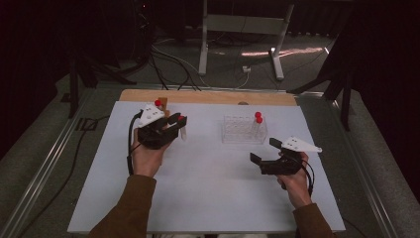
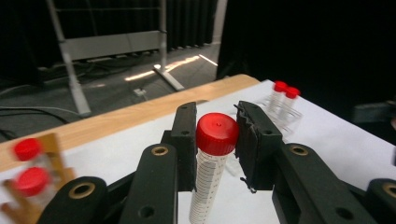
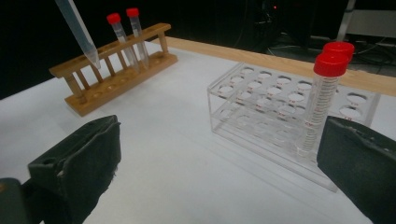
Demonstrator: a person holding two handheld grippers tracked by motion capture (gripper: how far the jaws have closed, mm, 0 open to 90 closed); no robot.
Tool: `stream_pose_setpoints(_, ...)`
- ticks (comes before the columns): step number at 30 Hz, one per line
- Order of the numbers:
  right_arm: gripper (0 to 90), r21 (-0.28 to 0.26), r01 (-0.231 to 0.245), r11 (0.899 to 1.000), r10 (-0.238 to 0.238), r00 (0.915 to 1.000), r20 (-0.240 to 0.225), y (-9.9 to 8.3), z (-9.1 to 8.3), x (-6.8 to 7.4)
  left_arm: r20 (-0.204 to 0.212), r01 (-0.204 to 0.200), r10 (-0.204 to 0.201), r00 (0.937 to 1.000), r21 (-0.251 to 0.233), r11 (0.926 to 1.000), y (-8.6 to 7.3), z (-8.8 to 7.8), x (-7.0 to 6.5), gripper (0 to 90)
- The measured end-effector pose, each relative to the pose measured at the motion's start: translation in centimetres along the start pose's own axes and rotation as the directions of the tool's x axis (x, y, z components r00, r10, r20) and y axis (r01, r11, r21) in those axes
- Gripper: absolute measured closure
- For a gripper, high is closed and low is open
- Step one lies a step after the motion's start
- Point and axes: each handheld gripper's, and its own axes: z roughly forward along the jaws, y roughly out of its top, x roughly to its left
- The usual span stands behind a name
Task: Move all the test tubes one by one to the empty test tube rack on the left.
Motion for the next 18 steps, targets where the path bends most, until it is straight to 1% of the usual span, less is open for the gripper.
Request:
stream_pose_setpoints(2, 0.0, -0.010, -0.022, 1.000, 0.022, 0.9997, -0.012, 0.0, -0.1, -0.1, -0.022, 0.007, -0.008, 0.9997, -0.017, 0.9998, 0.1, -0.4, 0.6, 70.7)
stream_pose_setpoints(6, 0.0, -0.022, -0.029, 0.999, 0.029, 0.9996, -0.007, 0.1, -0.4, -0.3, -0.065, 0.007, -0.009, 0.9979, -0.032, 0.9995, 0.3, -0.8, 1.6, 70.8)
stream_pose_setpoints(9, 0.0, -0.025, -0.031, 0.999, 0.031, 0.9995, -0.003, 0.1, -0.5, -0.5, -0.091, 0.010, -0.012, 0.9958, -0.027, 0.9996, 0.4, -0.8, 2.4, 70.7)
stream_pose_setpoints(15, 0.0, -0.026, -0.036, 0.999, 0.036, 0.9994, -0.004, 0.1, -0.6, -0.6, -0.133, 0.032, -0.036, 0.9905, -0.034, 0.9989, 0.3, -0.6, 3.7, 70.8)
stream_pose_setpoints(18, 0.0, -0.026, -0.036, 0.999, 0.036, 0.9994, -0.004, 0.1, -0.6, -0.6, -0.156, 0.050, -0.056, 0.9861, -0.039, 0.9980, 0.2, -0.6, 4.3, 70.8)
